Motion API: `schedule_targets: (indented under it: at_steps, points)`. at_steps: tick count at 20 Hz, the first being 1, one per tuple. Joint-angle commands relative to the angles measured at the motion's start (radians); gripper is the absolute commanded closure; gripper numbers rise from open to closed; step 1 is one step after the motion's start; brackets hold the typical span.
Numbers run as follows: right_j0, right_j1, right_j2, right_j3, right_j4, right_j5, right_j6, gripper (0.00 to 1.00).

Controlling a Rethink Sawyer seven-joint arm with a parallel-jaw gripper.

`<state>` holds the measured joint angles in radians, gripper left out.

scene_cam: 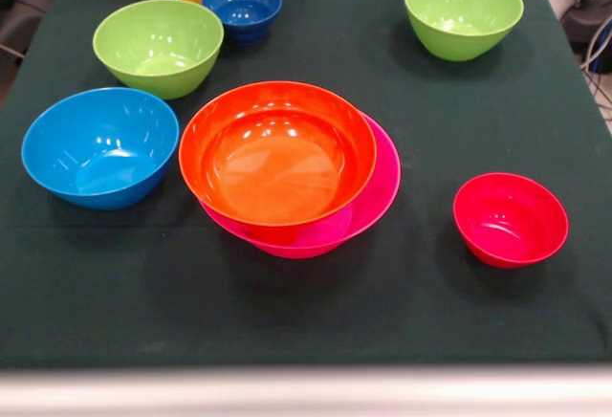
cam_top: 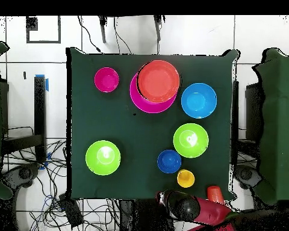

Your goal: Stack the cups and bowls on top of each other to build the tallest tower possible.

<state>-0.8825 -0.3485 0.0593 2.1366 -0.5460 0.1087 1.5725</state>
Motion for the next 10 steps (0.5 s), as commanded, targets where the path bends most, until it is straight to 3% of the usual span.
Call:
schedule_targets:
  at_steps: [1, 10]
  points:
    - [0.049, 0.053, 0.054, -0.163, -0.042, -0.097, 0.09, 0.0]
    - [0.055, 0.095, 0.056, -0.205, -0.045, -0.114, 0.089, 0.0]
